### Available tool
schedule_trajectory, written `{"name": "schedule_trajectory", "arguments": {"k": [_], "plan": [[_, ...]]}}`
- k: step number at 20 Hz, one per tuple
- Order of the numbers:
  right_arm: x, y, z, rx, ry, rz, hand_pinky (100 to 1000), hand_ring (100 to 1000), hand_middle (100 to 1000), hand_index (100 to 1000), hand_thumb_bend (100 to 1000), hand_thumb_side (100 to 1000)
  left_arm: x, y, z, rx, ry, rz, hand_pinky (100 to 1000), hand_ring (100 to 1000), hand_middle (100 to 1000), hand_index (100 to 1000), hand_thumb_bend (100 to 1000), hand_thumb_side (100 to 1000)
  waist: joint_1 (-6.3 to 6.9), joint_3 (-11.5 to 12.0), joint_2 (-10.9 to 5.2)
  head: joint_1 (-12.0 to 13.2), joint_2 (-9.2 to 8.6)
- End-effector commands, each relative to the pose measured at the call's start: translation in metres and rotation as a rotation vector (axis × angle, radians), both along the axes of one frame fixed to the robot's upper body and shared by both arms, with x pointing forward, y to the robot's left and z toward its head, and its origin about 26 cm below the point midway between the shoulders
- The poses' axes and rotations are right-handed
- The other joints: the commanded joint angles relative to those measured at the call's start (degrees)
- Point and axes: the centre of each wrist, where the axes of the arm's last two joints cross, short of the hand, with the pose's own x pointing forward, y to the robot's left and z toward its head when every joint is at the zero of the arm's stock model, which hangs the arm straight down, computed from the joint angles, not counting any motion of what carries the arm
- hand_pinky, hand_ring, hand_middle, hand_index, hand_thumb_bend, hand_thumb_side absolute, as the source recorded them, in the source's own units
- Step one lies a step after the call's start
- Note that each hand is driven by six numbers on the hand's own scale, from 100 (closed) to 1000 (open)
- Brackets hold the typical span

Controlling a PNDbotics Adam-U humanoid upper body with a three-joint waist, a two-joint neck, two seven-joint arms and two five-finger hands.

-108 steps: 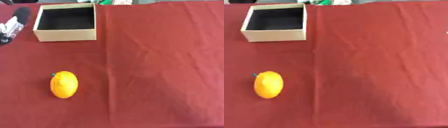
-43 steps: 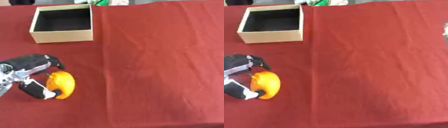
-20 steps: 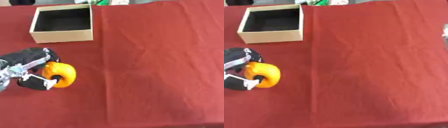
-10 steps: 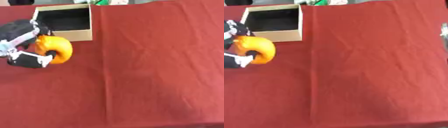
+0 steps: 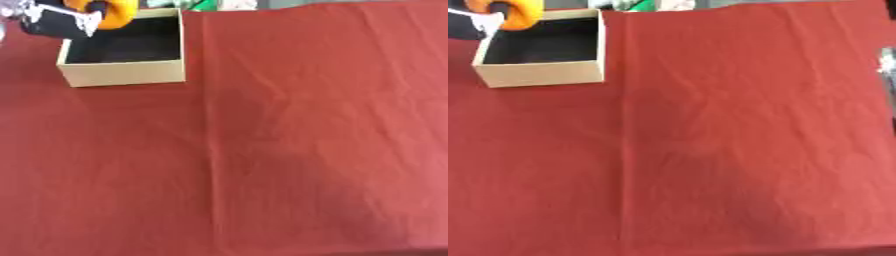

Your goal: Pick up objects on the table and place them in the box.

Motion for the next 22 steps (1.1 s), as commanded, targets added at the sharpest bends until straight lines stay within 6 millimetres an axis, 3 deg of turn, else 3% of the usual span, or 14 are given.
{"name": "schedule_trajectory", "arguments": {"k": [1, 12, 16, 17, 19, 20, 21, 22], "plan": [[-0.006, 0.002, 0.009, -0.007, -0.033, 0.016, 931, 868, 811, 915, 100, 966, 0.02, 0.005, 0.006, -0.021, -0.055, 0.014, 261, 538, 537, 667, 100, 224, -0.16, -0.1, -0.84, 1.0, -1.05], [-0.005, 0.006, 0.011, 0.002, -0.035, 0.038, 931, 868, 810, 916, 100, 970, 0.079, 0.002, -0.031, 0.024, -0.041, 0.082, 280, 553, 550, 680, 100, 200, -0.89, -0.7, -0.09, 1.7, -2.91], [-0.005, 0.007, 0.012, 0.005, -0.036, 0.043, 931, 868, 810, 916, 100, 970, 0.091, 0.001, -0.046, 0.046, -0.032, 0.124, 313, 578, 571, 704, 100, 131, -0.92, -1.0, -0.02, 1.7, -2.96], [-0.005, 0.007, 0.011, 0.005, -0.036, 0.044, 931, 868, 810, 916, 100, 970, 0.093, 0.002, -0.049, 0.059, -0.028, 0.139, 339, 602, 590, 733, 100, 100, -0.91, -1.1, -0.01, 1.6, -2.92], [-0.005, 0.007, 0.011, 0.006, -0.036, 0.043, 932, 868, 810, 916, 100, 970, 0.095, 0.004, -0.053, 0.094, -0.022, 0.178, 478, 696, 638, 768, 100, 100, -0.86, -1.1, 0.0, 1.6, -2.79], [-0.005, 0.007, 0.011, 0.007, -0.036, 0.042, 932, 868, 810, 916, 100, 970, 0.096, 0.005, -0.055, 0.111, -0.021, 0.197, 500, 713, 653, 776, 138, 100, -0.84, -1.2, 0.01, 1.6, -2.75], [-0.005, 0.006, 0.011, 0.008, -0.035, 0.041, 932, 867, 810, 917, 100, 971, 0.097, 0.006, -0.055, 0.125, -0.02, 0.214, 548, 756, 708, 811, 252, 131, -0.81, -1.2, 0.01, 1.5, -2.72], [-0.005, 0.006, 0.011, 0.009, -0.035, 0.04, 932, 867, 810, 917, 100, 971, 0.097, 0.007, -0.055, 0.138, -0.021, 0.233, 568, 772, 730, 826, 304, 158, -0.78, -1.2, 0.01, 1.5, -2.69]]}}
